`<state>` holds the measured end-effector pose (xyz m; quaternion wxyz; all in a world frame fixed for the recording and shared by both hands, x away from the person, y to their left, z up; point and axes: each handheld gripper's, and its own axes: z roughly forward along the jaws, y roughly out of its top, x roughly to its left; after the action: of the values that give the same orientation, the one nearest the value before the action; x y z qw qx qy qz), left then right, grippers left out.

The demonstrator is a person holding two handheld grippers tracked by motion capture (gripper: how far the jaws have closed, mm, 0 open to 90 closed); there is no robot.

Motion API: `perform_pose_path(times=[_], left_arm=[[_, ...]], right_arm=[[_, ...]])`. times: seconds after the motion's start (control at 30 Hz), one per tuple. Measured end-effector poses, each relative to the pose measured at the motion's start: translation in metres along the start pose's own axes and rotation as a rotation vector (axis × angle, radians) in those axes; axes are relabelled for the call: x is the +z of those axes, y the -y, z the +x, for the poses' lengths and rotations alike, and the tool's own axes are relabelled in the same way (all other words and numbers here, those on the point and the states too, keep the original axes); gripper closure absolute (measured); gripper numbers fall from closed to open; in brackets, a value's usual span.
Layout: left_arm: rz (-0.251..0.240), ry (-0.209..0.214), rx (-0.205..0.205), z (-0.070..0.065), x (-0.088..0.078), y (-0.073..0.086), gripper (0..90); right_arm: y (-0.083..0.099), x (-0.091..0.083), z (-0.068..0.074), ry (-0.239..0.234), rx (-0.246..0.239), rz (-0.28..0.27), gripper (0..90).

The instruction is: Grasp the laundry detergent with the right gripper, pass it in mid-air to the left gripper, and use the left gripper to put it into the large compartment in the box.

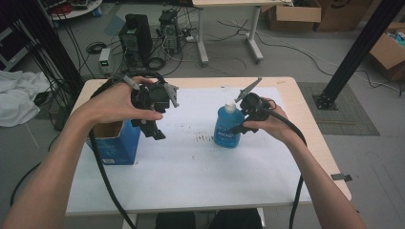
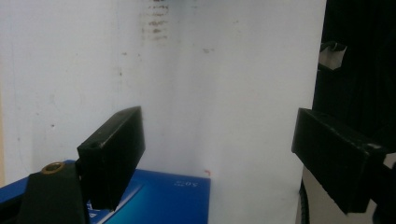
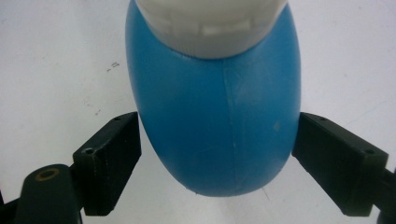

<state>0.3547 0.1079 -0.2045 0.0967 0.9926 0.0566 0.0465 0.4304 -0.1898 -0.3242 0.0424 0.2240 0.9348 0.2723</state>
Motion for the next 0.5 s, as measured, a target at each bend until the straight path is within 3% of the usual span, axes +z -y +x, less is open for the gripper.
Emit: perform_pose_path(times=[0.37, 0.5], left_arm=[[0.004, 0.003, 0.002, 0.0, 0.002, 0.0, 17.8], [0.005, 0.003, 0.0, 0.0, 0.003, 0.0, 17.8]], right_arm=[[0.009, 0.01, 0.0, 0.007, 0.008, -0.083, 15.6], [0.012, 0.015, 0.0, 0.006, 0.012, -0.087, 15.5]])
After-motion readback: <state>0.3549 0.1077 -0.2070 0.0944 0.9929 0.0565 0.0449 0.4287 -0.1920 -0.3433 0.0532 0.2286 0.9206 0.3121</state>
